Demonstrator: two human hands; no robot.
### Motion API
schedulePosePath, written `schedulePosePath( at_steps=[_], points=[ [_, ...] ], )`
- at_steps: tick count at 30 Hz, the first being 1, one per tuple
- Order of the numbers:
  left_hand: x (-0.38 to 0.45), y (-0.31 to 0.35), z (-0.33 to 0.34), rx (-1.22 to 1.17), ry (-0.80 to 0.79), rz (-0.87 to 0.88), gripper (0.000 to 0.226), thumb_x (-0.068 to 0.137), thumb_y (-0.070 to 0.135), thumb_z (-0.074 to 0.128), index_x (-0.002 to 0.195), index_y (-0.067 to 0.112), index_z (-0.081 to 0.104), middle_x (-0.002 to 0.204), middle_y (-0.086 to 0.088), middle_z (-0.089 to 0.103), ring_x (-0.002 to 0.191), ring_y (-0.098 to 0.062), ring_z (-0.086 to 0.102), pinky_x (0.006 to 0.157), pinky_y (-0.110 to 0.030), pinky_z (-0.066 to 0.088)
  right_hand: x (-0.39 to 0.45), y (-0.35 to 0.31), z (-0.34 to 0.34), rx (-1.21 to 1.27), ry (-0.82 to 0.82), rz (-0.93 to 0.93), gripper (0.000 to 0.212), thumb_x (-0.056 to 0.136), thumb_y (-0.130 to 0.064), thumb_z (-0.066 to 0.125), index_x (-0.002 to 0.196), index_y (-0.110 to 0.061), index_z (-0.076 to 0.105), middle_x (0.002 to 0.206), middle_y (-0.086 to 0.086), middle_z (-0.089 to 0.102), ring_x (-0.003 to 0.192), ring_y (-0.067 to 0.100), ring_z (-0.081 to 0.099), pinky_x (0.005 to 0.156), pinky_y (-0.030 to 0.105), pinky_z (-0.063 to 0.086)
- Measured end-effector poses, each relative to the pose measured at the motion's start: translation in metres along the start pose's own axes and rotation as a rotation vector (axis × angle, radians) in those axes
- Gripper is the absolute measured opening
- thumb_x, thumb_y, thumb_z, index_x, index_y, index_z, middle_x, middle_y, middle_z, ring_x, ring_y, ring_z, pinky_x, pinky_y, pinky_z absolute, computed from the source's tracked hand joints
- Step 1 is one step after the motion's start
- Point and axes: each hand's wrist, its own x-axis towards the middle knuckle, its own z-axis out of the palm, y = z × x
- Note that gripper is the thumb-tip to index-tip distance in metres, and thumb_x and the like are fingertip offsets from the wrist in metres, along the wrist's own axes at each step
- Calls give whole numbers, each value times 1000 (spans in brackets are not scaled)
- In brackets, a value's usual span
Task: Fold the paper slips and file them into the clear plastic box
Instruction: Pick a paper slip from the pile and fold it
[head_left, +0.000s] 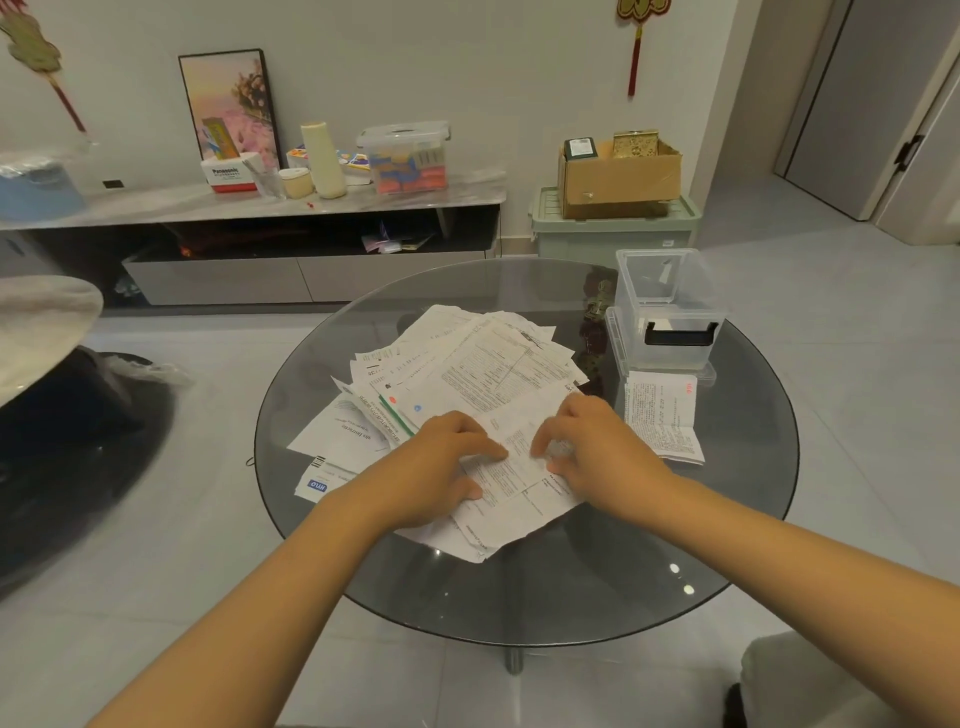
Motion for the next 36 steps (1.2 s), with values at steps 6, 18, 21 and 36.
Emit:
schedulePosePath(
  at_steps=[6, 18, 21, 36],
  points=[
    [-3, 6, -2, -1, -12, 6, 50, 84, 25, 68, 131, 32, 52, 134, 13, 38, 103, -3, 44, 91, -16, 36, -15, -8, -3, -82, -44, -115, 36, 92, -40, 48, 123, -25, 60, 118, -3, 56, 111, 15, 44, 90, 25, 33],
    [-4, 9, 3, -64, 129, 92, 21, 86, 45, 59, 101, 31, 65, 108, 14, 52, 93, -3, 50, 82, -21, 45, -19, -5, -7, -12, -1, -64, 21, 88, -35, 54, 96, -24, 70, 91, -5, 68, 87, 14, 57, 70, 27, 40],
    [1, 12, 7, -28, 173, 113, 19, 88, 38, 58, 98, 23, 64, 89, 16, 52, 84, -3, 47, 72, -16, 38, -15, -3, -7, 5, 3, -10, 25, 89, -30, 51, 86, -10, 66, 81, 5, 65, 79, 21, 56, 68, 34, 44],
    [25, 21, 19, -171, 241, -141, 35, 80, 31, 72, 104, 27, 46, 78, 12, 52, 68, -4, 48, 62, -21, 38, -3, 1, 3, 70, 87, 162, 48, 81, -36, 67, 124, -36, 44, 96, -10, 53, 104, 13, 42, 85, 27, 17]
  ],
)
